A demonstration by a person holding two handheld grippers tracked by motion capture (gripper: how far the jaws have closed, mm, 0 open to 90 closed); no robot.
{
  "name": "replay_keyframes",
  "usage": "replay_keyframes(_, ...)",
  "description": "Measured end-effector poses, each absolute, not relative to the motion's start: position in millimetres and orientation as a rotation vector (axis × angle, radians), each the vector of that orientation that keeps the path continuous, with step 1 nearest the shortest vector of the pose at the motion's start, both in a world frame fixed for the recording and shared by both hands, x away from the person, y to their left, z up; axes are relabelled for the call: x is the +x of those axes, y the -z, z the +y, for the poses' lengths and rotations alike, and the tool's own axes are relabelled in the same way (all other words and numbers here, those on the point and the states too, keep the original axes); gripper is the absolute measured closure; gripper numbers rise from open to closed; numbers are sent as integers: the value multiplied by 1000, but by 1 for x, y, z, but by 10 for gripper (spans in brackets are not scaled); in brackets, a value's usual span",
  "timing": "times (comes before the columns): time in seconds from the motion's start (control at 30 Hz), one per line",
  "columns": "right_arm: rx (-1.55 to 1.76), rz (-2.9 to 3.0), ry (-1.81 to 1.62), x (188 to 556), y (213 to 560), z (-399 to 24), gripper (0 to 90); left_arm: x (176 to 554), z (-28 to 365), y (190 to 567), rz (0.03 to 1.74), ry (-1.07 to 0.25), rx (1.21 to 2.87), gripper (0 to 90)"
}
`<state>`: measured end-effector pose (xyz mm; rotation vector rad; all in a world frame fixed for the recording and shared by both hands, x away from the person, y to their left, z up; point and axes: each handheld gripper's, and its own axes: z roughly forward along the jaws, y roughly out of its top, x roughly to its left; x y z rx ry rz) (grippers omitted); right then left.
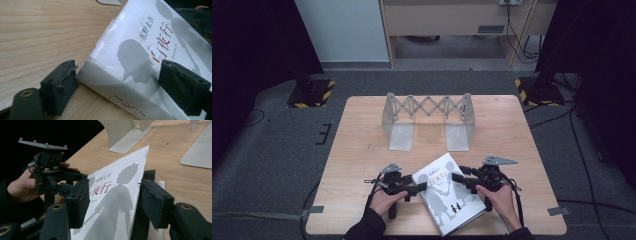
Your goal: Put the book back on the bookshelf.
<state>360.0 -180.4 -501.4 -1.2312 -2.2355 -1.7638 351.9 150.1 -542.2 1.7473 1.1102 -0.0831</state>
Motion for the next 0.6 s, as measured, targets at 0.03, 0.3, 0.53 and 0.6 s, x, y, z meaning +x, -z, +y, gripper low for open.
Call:
replay_keyframes(0.03,-1236,-2232,1761,360,502,-180,417,352,149,543,1103,83,1749,125)
replay_keyframes(0.3,-1241,-2242,1667,357,507,-181,451,351,145,543,1080,62,1772,73)
replay_keyframes(0.53,-1198,-2254,1673,357,507,-175,470,349,141,542,1085,51,1773,29)
replay_keyframes(0.6,-1204,-2254,1651,359,509,-173,478,349,140,542,1086,48,1773,24)
